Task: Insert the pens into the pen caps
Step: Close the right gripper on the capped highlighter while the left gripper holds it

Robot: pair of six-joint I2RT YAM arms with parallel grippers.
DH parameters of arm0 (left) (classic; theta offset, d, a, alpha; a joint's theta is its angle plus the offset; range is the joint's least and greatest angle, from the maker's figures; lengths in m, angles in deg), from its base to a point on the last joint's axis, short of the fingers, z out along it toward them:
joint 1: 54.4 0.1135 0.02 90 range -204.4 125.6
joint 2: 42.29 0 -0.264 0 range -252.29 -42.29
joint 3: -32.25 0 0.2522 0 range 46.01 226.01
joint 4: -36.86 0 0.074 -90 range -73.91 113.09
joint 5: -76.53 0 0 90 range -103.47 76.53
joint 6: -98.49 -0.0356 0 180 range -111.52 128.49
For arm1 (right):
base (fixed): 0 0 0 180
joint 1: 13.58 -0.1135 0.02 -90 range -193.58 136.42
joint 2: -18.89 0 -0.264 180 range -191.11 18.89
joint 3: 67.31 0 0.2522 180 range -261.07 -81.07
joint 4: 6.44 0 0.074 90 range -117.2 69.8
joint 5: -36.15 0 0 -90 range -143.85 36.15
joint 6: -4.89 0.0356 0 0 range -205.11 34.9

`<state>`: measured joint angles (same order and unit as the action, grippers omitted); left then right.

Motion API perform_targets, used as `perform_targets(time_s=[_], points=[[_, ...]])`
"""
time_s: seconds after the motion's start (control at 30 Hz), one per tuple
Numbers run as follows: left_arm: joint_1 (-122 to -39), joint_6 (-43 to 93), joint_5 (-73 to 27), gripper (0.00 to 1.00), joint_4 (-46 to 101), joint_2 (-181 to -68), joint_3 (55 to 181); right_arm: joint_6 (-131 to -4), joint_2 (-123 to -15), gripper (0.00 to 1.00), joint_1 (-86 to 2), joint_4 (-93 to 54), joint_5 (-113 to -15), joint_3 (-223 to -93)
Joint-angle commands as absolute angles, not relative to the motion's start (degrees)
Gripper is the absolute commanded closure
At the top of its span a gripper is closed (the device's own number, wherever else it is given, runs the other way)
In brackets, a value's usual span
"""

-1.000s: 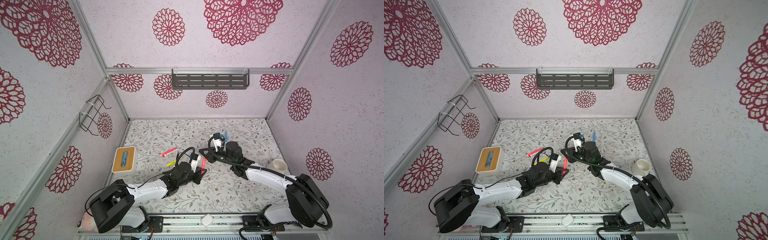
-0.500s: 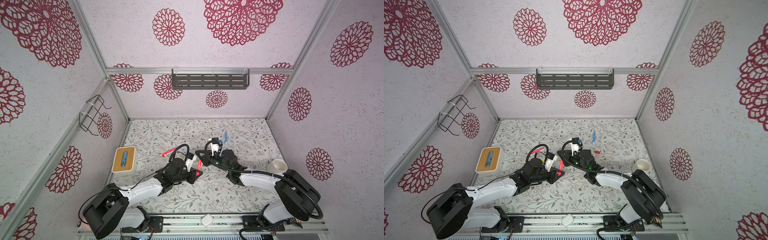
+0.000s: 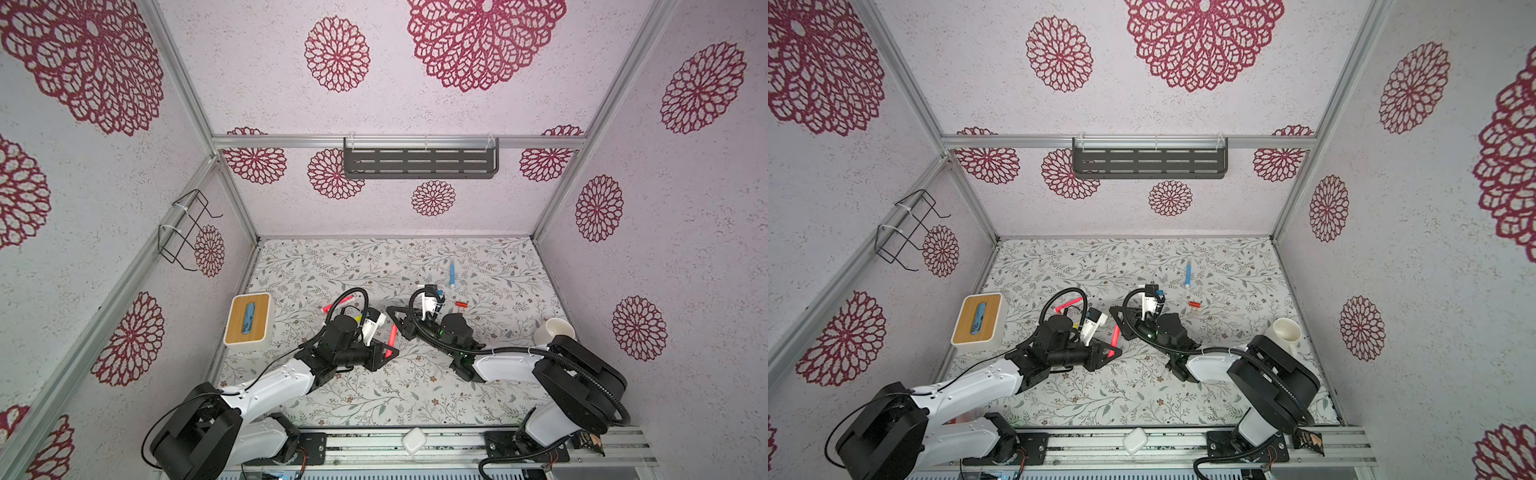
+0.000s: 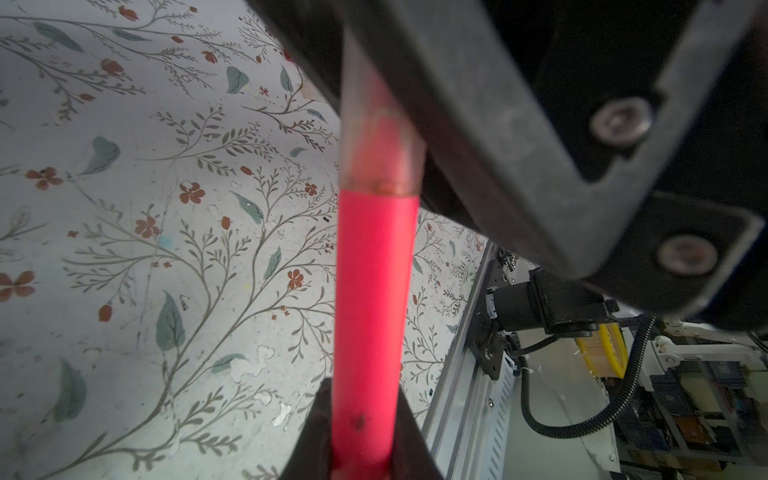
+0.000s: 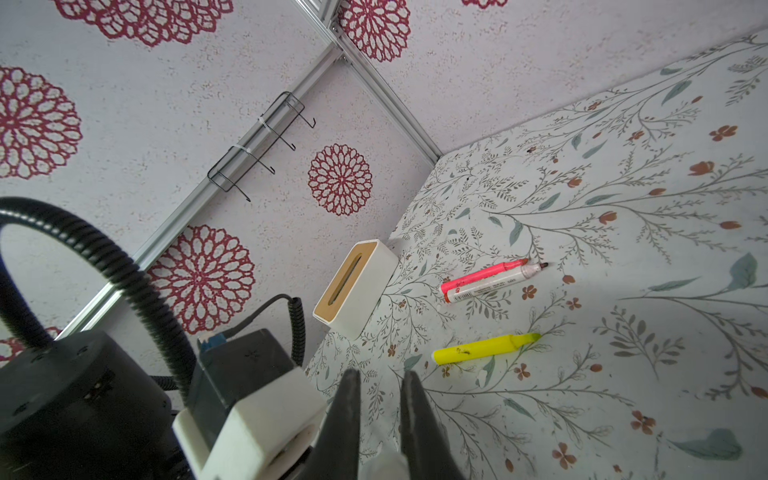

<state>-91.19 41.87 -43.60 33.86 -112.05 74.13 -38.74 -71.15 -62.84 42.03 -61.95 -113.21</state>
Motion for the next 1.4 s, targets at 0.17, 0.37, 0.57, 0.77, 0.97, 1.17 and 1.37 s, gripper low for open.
perform_targets(time_s=[0.17, 0.37, 0.57, 0.77, 0.97, 1.17, 1.37], points=[[-80.5, 51.4, -35.2, 1.0, 60.4, -107.9, 78.1, -41.1, -74.4, 1.0, -71.3, 26.5, -80.5, -105.6], [-78.0, 53.3, -38.5, 1.0, 63.4, -108.7, 77.7, -39.8, -75.9, 1.0, -71.7, 30.8, -83.0, -103.9], [-77.3, 52.7, -38.7, 1.0, 63.3, -109.6, 78.0, -39.6, -75.7, 1.0, -71.9, 31.3, -82.7, -103.7], [-78.5, 50.4, -40.0, 1.0, 58.8, -112.6, 79.2, -41.8, -74.8, 1.0, -70.8, 28.7, -83.0, -107.9], [-83.4, 44.9, -36.4, 1.0, 50.6, -114.6, 80.5, -45.4, -72.2, 1.0, -66.9, 23.3, -86.8, -114.3], [-85.9, 43.6, -33.3, 1.0, 49.8, -115.7, 79.6, -49.8, -69.3, 1.0, -64.2, 15.8, -87.9, -117.6], [-86.9, 42.6, -32.7, 1.0, 50.1, -117.5, 79.9, -48.8, -67.3, 0.86, -62.7, 19.2, -89.2, -118.2]])
